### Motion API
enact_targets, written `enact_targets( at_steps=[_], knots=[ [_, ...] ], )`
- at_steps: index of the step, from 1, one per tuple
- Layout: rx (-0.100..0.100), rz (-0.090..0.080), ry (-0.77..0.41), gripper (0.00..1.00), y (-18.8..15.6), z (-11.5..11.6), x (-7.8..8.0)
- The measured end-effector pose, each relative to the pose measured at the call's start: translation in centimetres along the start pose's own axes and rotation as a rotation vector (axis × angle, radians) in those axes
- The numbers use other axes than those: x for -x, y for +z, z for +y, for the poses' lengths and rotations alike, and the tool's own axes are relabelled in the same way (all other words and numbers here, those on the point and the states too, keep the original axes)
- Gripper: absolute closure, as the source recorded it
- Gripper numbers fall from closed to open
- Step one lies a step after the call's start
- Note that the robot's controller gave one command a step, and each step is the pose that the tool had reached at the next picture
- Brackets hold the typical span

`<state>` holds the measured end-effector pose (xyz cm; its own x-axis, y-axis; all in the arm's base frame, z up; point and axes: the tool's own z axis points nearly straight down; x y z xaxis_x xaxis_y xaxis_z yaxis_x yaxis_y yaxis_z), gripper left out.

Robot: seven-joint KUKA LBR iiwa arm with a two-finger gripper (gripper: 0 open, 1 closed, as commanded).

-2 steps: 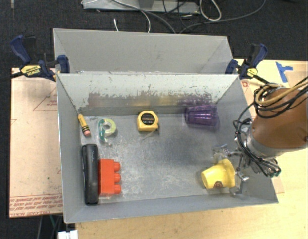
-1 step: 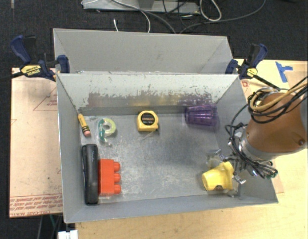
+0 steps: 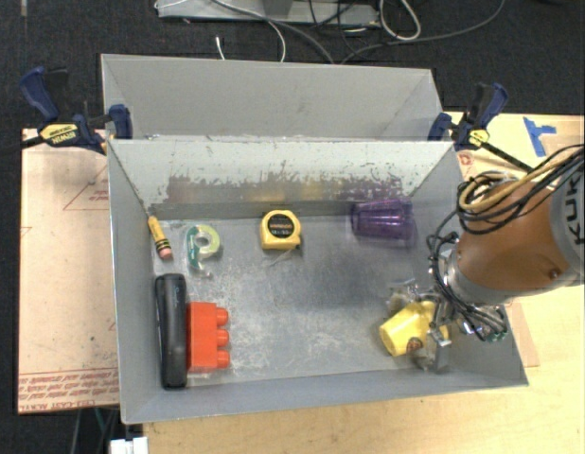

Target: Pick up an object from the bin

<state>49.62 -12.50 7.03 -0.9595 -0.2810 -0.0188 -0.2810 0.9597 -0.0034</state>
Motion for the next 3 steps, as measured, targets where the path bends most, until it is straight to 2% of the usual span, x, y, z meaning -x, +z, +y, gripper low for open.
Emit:
enact_targets(
  at_steps=[1,2,3],
  knots=[
    [0.004,0.006,-0.211,1.0,0.0,0.6,-0.1],
    [0.004,0.005,-0.212,1.0,0.0,0.6,-0.1],
    [0.013,0.016,-0.21,1.0,-2.7,0.8,-0.4]
  ],
)
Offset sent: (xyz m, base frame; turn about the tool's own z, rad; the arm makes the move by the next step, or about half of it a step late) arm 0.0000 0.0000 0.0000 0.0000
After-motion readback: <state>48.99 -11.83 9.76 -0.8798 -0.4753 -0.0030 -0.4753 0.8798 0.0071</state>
